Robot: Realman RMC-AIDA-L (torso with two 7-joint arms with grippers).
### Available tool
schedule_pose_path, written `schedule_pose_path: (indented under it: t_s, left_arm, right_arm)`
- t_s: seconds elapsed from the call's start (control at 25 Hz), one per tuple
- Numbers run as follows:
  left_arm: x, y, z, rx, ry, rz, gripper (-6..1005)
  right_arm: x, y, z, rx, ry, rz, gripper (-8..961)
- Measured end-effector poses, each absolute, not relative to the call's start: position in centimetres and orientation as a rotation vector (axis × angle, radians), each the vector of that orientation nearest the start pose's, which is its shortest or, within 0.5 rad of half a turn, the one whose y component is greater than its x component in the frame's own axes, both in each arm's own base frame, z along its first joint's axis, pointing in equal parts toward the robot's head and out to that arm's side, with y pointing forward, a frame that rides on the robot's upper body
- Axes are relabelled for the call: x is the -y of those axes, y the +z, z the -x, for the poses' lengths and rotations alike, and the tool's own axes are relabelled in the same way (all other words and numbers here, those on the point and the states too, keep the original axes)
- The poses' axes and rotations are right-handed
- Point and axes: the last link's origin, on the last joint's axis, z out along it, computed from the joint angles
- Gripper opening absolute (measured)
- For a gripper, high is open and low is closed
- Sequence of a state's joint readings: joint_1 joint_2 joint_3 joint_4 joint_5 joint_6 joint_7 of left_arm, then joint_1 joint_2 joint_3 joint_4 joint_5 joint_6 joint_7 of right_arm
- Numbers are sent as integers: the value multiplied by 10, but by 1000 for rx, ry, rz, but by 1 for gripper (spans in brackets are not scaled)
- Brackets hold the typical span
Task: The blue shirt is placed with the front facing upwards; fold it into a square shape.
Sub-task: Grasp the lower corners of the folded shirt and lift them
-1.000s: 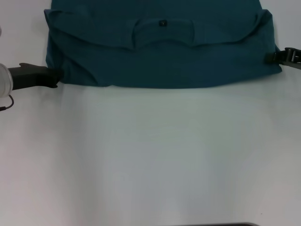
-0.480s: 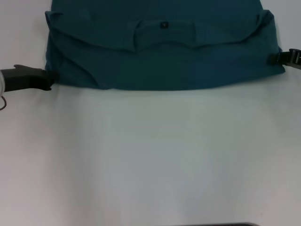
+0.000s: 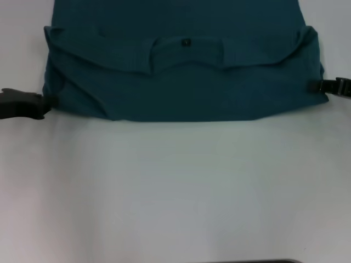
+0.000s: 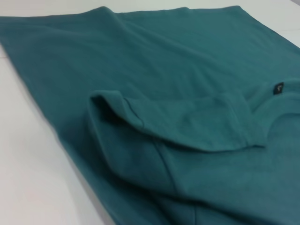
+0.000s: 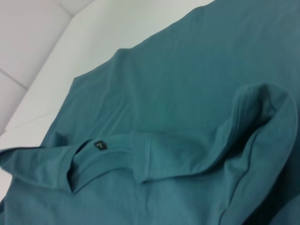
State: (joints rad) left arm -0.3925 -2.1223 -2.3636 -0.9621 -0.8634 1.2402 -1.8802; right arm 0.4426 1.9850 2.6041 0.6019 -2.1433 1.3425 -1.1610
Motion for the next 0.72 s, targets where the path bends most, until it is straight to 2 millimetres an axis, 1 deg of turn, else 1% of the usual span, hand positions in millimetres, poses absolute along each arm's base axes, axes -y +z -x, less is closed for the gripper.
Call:
schedule_pose_path:
  t_s: [0.24, 0.52, 0.72]
  left_arm:
    - [-322, 34, 331, 1139, -209, 2343, 0]
    - [-310, 39, 334, 1179, -235, 2380, 0]
    - [-300, 40, 338, 1209, -234, 2407, 1]
  right_arm:
    - [-307, 43, -358, -1585, 626, 2140, 48]
    - [-289, 47, -366, -1565, 668, 2146, 48]
    - [-277, 42, -372, -1556, 659, 2151, 48]
